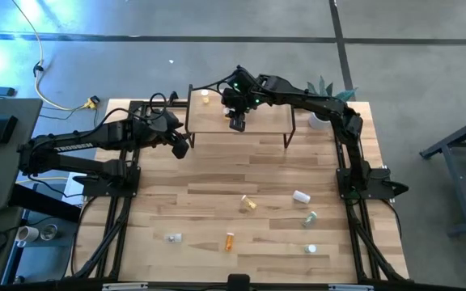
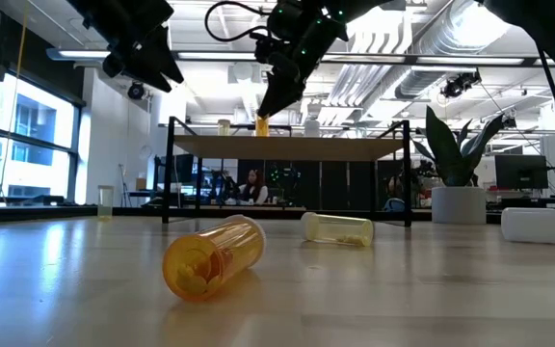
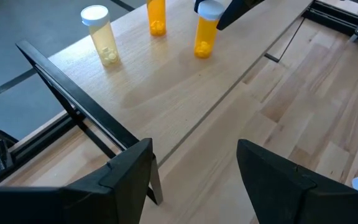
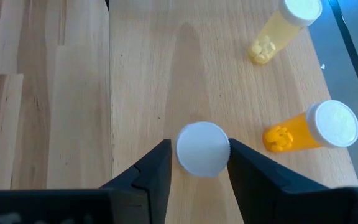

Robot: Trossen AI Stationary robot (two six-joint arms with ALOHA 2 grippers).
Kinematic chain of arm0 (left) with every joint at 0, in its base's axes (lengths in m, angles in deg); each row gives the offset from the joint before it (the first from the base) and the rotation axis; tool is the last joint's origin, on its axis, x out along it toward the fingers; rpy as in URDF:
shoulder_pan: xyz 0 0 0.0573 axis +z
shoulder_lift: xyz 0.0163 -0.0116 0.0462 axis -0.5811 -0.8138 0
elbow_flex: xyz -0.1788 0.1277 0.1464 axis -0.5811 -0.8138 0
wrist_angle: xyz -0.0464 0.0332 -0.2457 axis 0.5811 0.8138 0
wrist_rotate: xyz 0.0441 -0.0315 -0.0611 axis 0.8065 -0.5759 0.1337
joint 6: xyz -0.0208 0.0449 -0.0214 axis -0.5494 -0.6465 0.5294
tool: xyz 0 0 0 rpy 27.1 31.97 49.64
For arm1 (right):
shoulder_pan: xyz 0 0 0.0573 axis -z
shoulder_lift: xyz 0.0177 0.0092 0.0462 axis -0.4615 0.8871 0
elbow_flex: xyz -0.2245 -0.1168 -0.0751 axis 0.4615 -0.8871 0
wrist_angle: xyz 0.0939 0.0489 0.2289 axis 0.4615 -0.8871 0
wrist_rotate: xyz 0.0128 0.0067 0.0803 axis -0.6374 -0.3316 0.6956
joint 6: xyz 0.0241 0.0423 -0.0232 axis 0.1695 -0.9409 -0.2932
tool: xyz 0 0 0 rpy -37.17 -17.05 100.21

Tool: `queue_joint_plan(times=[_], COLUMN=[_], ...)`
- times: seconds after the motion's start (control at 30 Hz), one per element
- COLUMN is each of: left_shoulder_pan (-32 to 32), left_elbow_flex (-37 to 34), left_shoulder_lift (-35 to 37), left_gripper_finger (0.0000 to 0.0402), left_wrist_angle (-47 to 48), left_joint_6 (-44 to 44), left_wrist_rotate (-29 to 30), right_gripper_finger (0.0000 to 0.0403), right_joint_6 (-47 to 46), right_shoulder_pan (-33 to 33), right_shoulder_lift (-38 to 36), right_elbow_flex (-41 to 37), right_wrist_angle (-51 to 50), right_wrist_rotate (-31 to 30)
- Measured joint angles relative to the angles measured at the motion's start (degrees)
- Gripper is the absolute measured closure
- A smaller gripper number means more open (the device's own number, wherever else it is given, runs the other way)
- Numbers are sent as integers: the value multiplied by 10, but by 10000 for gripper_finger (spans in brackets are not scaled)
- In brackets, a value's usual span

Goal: Pick and place medicine bottles onto shelf by color
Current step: Put the right orange pill bottle on the shelf and align it to the other orange pill bottle

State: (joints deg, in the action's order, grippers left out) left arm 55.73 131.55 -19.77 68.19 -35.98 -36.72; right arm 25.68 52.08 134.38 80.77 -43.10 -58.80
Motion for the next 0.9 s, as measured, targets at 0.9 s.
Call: queue_joint_plan(times=[0.9], left_shoulder_pan=[0], left_elbow_flex=[0], left_shoulder_lift=[0], left_gripper_finger=[179], left_wrist_angle=[0], left_joint_6=[0], left_wrist_rotate=[0], right_gripper_finger=[274], right_joint_6=[-32], right_shoulder_pan=[0], right_shoulder_lift=[11], right_elbow_flex=[-1], right_wrist_angle=[8], right_wrist_rotate=[-1])
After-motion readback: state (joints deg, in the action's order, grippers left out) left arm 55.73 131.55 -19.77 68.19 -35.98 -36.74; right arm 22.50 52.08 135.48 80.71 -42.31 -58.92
